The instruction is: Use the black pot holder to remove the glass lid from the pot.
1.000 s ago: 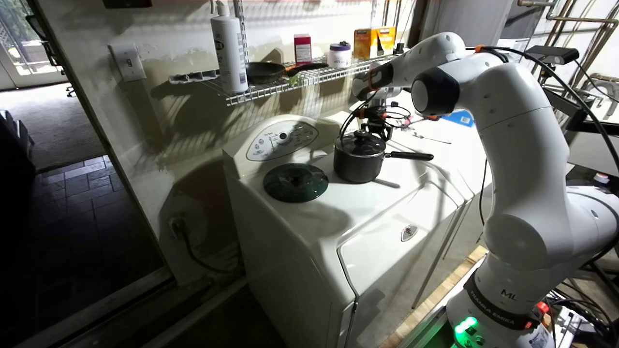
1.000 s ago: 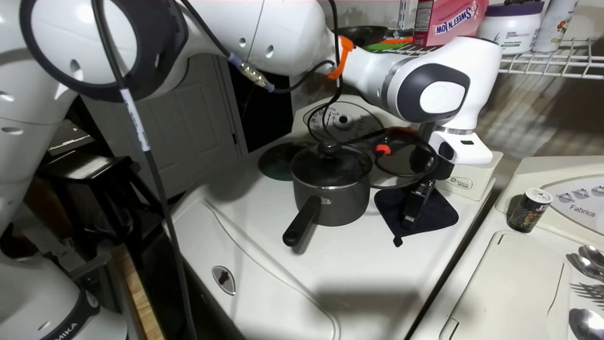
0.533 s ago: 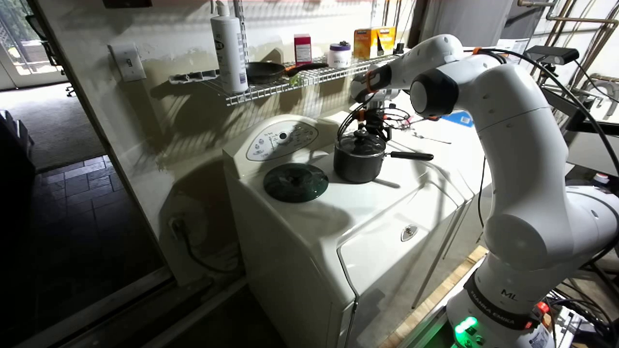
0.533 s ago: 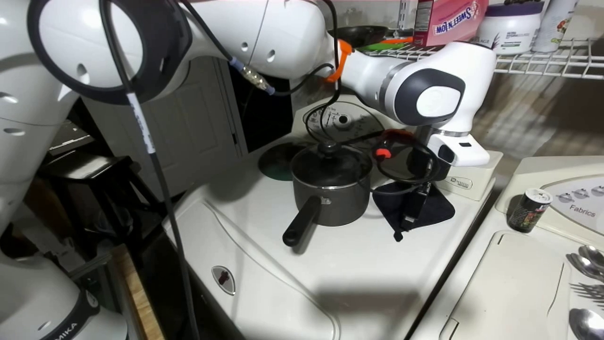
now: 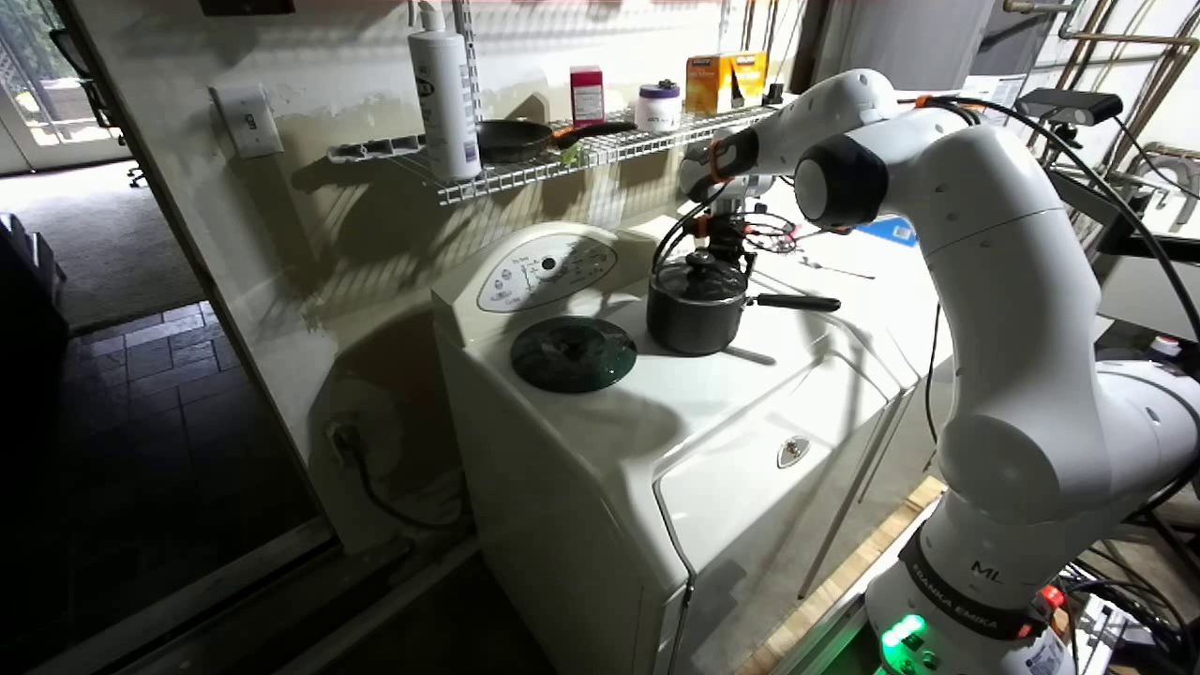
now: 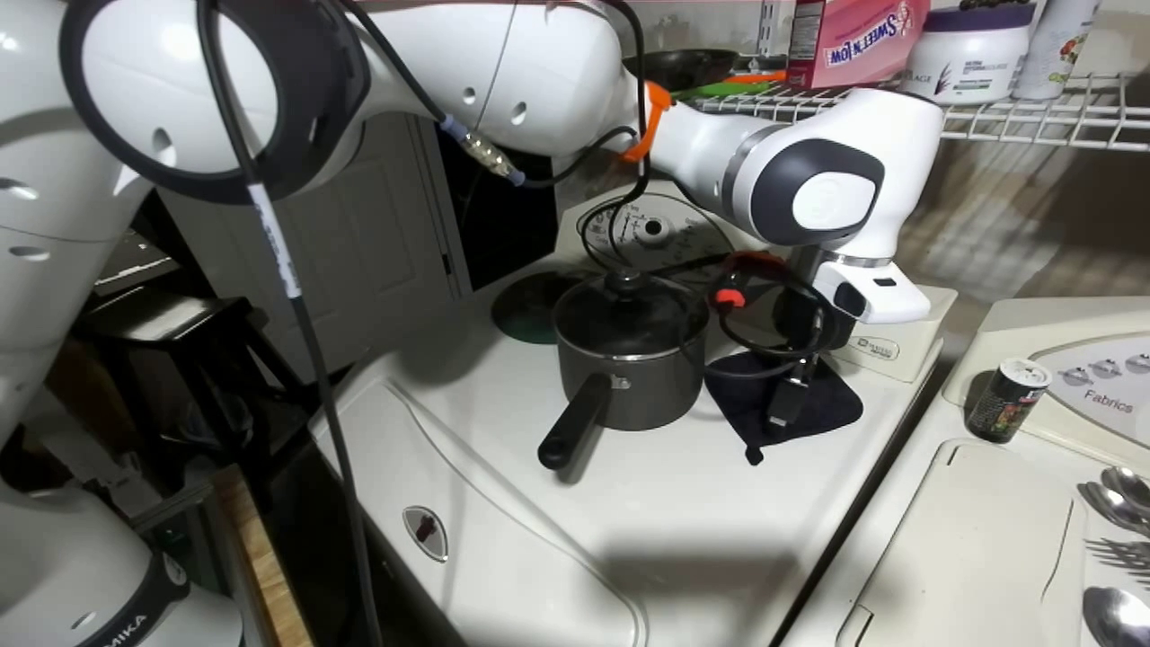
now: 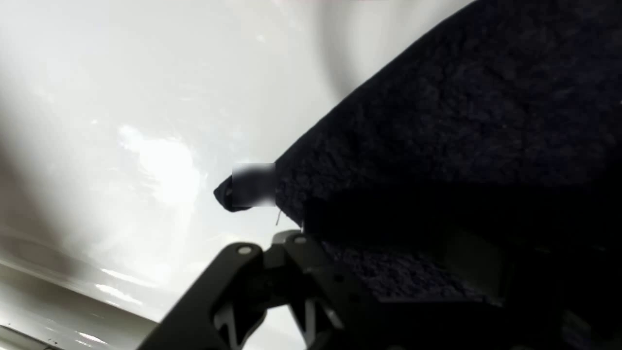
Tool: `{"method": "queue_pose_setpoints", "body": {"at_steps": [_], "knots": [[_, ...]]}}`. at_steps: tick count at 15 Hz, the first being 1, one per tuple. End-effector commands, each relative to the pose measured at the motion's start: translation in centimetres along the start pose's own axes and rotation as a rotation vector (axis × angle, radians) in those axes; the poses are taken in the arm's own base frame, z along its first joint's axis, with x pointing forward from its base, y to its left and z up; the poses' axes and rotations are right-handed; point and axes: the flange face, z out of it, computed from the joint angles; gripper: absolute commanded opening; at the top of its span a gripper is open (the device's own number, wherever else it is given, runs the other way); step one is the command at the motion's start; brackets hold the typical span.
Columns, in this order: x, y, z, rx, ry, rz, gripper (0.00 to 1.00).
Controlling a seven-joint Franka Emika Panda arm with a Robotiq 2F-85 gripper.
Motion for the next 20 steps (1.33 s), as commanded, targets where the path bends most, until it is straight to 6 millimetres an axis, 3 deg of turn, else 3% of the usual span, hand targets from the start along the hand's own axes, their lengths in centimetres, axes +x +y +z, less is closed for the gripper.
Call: {"method": "queue_pose_setpoints", "body": {"at_steps": [1,5,6,12,18,19,20], "knots": [[0.6,0.0,1.5,-0.010,-0.020,-0.017,0.27],[1.0,0.7,1.1,-0.019,-0.023,-0.005,0.01],[1.1,0.9,1.0,-0.020,-0.025,-0.004,0.00],[1.2,1.3,0.9,-0.034,-0.031,-0.009,0.00],[1.2,2.7,-1.2,-0.019,-0.002,-0.015,0.00],[1.3,2.9,-1.6,-0.018,0.009,-0.013,0.22],[1.4,3.2,-1.9,-0.024,0.011,-0.020,0.26]]}}
